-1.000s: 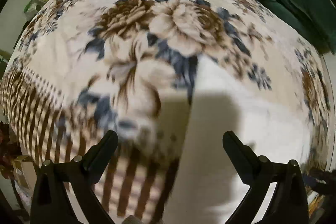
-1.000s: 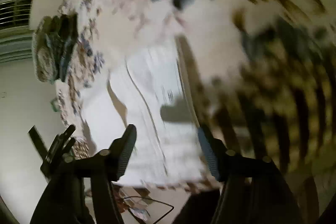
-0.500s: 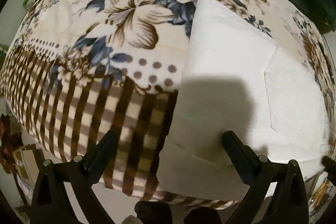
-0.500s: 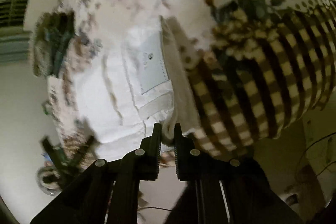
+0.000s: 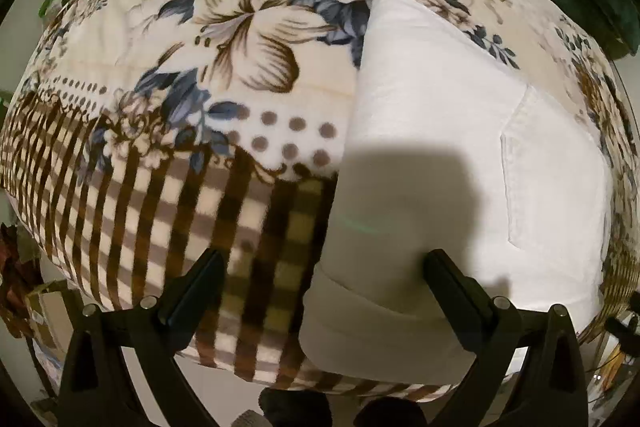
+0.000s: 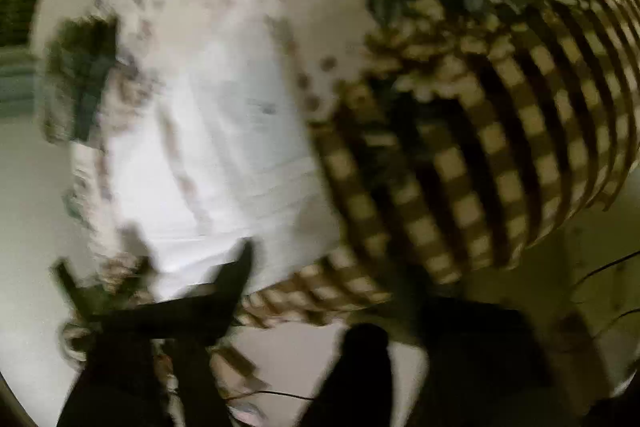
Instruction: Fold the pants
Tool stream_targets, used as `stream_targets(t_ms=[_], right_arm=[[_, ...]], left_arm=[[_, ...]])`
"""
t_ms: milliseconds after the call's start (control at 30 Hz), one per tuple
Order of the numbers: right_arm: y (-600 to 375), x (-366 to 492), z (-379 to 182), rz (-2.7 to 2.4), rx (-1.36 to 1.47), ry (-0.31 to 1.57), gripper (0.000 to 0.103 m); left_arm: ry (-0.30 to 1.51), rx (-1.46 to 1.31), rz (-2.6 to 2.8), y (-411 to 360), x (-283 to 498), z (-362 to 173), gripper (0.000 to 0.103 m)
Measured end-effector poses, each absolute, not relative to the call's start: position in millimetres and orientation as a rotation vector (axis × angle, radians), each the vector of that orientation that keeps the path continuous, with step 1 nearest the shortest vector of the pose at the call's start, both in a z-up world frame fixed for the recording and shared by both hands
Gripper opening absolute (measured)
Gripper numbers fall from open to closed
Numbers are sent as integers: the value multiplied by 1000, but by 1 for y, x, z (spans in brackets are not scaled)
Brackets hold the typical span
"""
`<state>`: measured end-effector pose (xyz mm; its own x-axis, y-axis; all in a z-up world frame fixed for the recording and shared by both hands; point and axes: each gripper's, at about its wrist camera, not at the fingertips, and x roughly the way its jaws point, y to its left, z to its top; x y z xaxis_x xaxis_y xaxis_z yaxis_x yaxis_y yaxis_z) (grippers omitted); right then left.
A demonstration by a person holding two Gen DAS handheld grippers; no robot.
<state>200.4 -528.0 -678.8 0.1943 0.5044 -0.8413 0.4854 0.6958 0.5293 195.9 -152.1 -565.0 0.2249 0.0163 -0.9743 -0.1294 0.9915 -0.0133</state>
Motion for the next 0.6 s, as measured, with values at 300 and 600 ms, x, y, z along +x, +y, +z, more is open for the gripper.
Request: stream_targets(t_ms=[300,600], right_arm=[[-462,181,-740,206,1285,1410,98],[-433,193,-753,144,1507,1132,78]], left_arm=[[1355,-340,1,-140,202,-562,103],[1402,-425,-81,-124,231,-582,103]])
